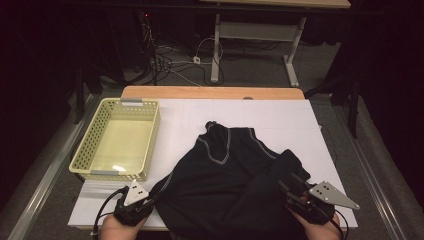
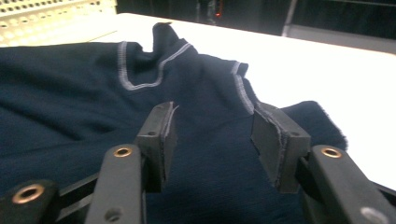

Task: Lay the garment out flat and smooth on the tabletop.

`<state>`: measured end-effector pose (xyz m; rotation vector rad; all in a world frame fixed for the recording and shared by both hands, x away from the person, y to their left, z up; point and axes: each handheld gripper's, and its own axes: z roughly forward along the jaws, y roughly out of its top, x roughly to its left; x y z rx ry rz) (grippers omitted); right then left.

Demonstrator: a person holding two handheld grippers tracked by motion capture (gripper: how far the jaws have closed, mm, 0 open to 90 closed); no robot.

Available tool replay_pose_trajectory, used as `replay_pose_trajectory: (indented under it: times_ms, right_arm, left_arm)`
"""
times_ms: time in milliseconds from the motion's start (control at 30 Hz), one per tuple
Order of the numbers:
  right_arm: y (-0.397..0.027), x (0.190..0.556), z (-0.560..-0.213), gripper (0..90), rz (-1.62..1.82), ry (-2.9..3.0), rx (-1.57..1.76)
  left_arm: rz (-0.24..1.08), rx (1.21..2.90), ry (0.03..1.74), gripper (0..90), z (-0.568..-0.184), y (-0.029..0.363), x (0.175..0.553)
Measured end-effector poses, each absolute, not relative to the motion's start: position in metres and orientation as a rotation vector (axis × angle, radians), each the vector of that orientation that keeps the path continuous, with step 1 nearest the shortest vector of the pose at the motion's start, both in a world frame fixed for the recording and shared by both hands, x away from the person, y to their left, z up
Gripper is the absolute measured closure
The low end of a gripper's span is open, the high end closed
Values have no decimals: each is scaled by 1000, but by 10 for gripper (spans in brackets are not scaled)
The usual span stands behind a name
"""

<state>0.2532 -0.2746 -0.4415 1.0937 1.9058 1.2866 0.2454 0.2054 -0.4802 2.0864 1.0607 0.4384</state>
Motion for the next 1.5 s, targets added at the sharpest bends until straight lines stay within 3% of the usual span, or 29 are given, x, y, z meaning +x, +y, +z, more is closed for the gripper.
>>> replay_pose_trajectory:
  times_ms: [67, 167, 267, 400, 433, 467, 500, 533, 633, 667, 767, 967, 1167, 1333, 1500]
  right_arm:
    - [-276, 255, -441, 482, 1272, 1892, 1101]
    - [-295, 267, -448, 349, 1184, 1806, 1227]
    - [-306, 278, -458, 294, 1103, 1834, 1314]
    - [-313, 291, -474, 309, 1068, 1878, 1399]
    - [-310, 294, -475, 446, 1031, 1912, 1388]
    - [-310, 294, -475, 446, 1031, 1912, 1388]
    - [-308, 292, -475, 698, 1018, 1941, 1352]
    - [-307, 290, -474, 811, 1012, 1940, 1330]
    - [-308, 279, -472, 843, 1038, 1938, 1294]
    - [-308, 279, -472, 843, 1038, 1938, 1294]
    - [-313, 262, -469, 843, 1058, 1920, 1291]
    - [-327, 208, -472, 843, 1068, 1911, 1306]
    - [-341, 179, -472, 837, 1090, 1885, 1350]
    - [-342, 171, -468, 661, 1115, 1860, 1337]
    - [-333, 176, -453, 615, 1161, 1822, 1285]
  left_arm:
    - [432, 2082, 1053, 790, -482, 206, 244]
    - [403, 2089, 1029, 781, -487, 207, 243]
    - [387, 2078, 1011, 777, -488, 206, 243]
    - [345, 2073, 980, 686, -487, 204, 244]
    - [316, 2038, 981, 640, -484, 204, 244]
    - [316, 2038, 981, 585, -484, 204, 244]
    - [310, 2021, 966, 539, -482, 203, 244]
    - [316, 2020, 955, 505, -480, 202, 244]
    - [321, 2011, 950, 397, -479, 200, 244]
    - [320, 2012, 948, 397, -478, 198, 246]
    - [353, 2031, 935, 288, -473, 188, 252]
    - [422, 2044, 868, 284, -462, 160, 271]
    - [367, 2034, 903, 306, -466, 146, 295]
    - [352, 2026, 918, 308, -469, 141, 304]
    - [373, 2026, 920, 307, -469, 149, 300]
